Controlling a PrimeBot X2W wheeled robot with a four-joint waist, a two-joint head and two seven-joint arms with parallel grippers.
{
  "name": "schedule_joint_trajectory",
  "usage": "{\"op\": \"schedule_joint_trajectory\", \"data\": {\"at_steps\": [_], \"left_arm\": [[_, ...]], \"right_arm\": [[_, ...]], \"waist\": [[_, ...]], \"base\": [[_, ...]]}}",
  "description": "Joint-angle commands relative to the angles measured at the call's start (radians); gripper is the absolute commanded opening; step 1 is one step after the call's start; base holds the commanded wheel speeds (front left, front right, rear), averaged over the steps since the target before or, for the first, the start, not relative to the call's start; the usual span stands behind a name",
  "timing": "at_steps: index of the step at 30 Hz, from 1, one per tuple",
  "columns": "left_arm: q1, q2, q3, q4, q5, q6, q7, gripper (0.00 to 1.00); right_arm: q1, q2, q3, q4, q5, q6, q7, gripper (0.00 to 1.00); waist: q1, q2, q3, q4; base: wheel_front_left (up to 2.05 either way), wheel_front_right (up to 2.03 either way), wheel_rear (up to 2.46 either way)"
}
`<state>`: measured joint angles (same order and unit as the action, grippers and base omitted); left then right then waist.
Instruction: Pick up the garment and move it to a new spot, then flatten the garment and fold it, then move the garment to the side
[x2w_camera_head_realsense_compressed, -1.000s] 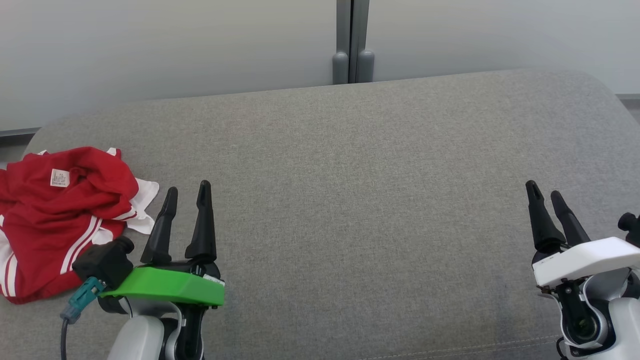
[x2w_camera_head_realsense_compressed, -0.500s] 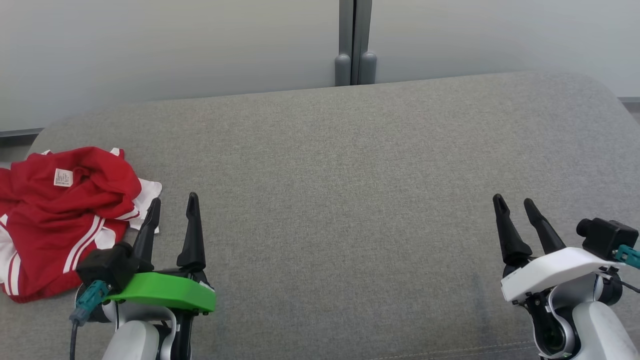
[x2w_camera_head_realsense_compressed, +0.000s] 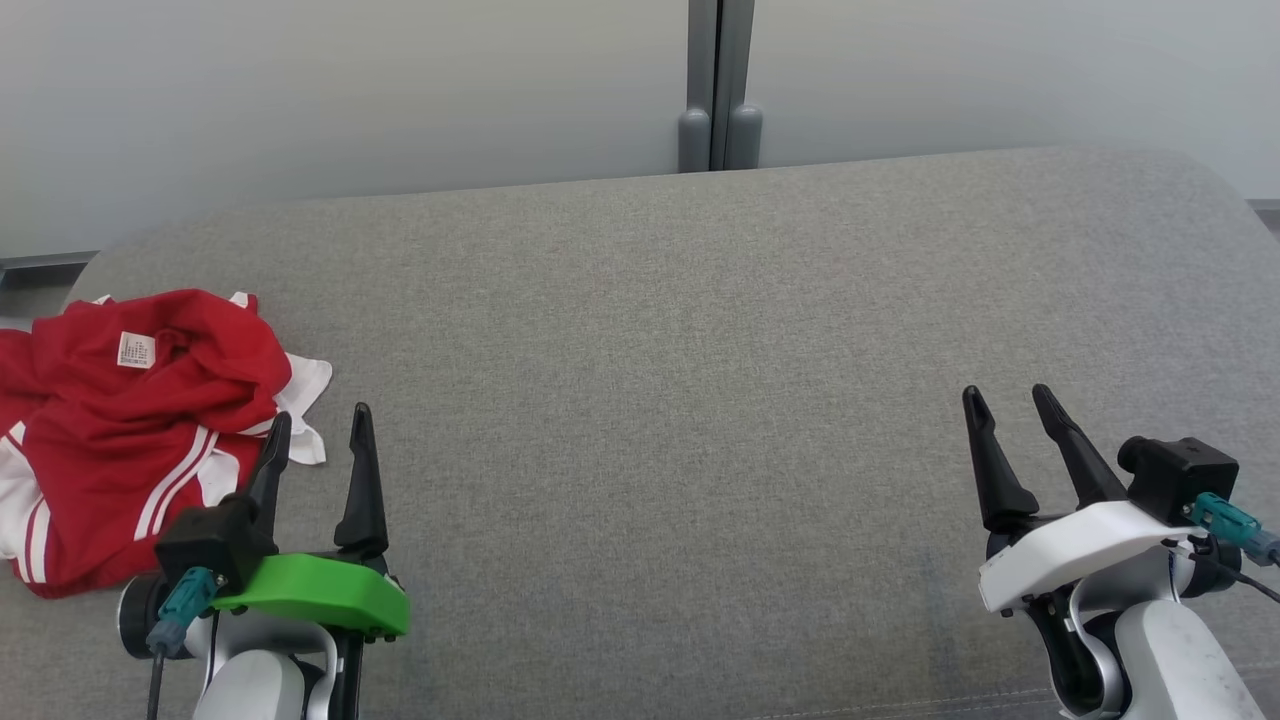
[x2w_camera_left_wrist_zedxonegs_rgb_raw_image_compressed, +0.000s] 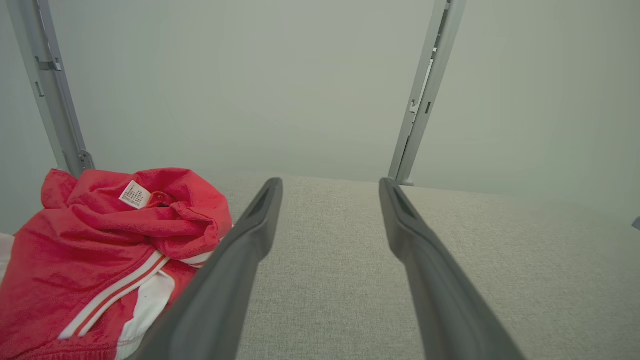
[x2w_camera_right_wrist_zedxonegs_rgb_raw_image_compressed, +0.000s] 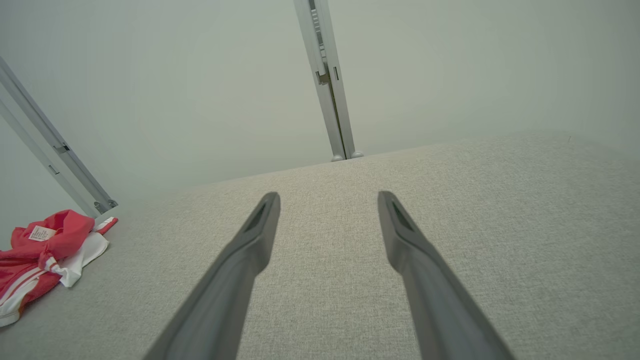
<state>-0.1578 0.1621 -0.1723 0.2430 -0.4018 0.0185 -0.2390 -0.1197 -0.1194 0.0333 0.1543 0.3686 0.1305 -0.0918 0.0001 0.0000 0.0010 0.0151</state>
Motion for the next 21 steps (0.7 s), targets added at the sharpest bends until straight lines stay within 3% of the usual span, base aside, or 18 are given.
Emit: {"op": "schedule_joint_trajectory", "data": {"at_steps": [1, 21], "left_arm": [[0.001, 0.007, 0.007, 0.009, 0.027, 0.001, -0.008, 1.00], [0.001, 0.001, 0.025, 0.077, 0.143, -0.002, -0.015, 1.00]], "right_arm": [[-0.010, -0.004, 0.009, -0.007, -0.032, 0.000, -0.017, 1.00], [-0.002, 0.010, 0.060, 0.047, -0.094, 0.000, -0.096, 1.00]], "waist": [[-0.0001, 0.0000, -0.001, 0.001], [-0.0001, 0.0000, -0.005, 0.006]], "base": [[0.00, 0.00, 0.00], [0.00, 0.00, 0.00]]}}
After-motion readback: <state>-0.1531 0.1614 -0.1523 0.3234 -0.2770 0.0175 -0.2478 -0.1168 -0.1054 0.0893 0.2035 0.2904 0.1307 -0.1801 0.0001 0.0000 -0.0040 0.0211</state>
